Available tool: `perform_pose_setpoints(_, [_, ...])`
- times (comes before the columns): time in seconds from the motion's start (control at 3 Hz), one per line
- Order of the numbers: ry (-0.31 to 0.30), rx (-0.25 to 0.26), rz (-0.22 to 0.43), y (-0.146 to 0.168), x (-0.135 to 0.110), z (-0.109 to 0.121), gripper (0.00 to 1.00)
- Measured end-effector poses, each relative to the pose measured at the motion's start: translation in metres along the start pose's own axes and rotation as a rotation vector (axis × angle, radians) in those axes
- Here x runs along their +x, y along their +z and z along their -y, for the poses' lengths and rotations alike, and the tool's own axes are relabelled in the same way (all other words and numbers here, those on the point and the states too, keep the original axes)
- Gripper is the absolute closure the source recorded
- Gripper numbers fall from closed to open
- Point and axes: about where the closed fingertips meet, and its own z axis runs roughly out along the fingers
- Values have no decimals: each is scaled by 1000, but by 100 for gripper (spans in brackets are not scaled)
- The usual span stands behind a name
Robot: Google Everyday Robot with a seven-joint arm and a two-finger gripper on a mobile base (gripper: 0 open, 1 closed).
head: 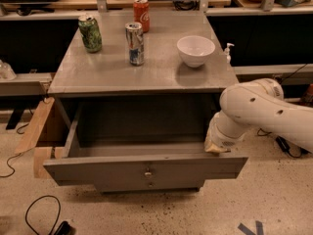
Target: Open top drawer
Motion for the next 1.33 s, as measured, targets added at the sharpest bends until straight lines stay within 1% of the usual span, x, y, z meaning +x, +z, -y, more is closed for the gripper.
perform_pose_setpoints(0.33, [40,-49,16,-6,3,-32,100])
perform_pose_setpoints(0.67, [53,-62,22,-9,4,-42,100])
perform_pose_setpoints(1.0, [53,-62,22,-12,3,-41,100])
perform_pose_setpoints(1.33, [77,-81,38,-21,2,-65,100])
